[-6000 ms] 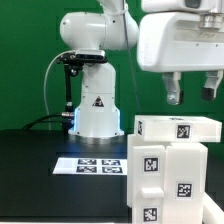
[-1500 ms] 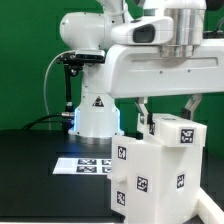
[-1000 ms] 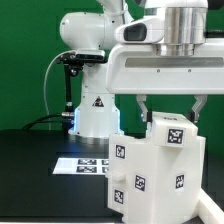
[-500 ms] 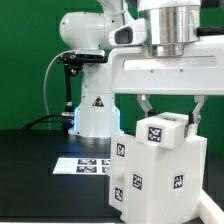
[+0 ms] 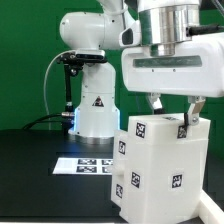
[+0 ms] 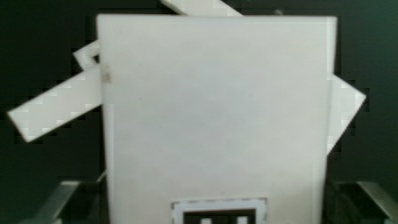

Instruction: Assemble cabinet

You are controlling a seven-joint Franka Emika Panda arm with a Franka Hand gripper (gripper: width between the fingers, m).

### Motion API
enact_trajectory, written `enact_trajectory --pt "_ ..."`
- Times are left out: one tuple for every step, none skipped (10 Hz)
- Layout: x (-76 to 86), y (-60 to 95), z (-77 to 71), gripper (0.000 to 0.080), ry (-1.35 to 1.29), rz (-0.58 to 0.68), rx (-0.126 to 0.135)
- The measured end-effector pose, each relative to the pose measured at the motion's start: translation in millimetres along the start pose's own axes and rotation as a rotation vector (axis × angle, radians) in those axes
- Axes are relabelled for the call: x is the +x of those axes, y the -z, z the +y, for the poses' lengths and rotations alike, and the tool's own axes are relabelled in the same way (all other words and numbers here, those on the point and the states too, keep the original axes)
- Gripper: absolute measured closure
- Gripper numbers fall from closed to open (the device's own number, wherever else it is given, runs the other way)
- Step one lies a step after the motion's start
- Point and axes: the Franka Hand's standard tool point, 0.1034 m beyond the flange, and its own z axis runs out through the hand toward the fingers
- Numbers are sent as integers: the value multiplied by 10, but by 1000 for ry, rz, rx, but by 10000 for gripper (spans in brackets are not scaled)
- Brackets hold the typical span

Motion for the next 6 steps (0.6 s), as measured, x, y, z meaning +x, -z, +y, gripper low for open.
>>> enact_trajectory --pt "-2 1 -2 248 -64 -1 1" --pt "-5 2 -6 248 -135 0 2" --pt "-6 3 -11 248 -191 0 4" --pt "-10 0 -11 248 -322 9 29" --pt "-21 -1 -10 248 -452 9 61" --pt "-27 -7 -3 248 -578 13 99"
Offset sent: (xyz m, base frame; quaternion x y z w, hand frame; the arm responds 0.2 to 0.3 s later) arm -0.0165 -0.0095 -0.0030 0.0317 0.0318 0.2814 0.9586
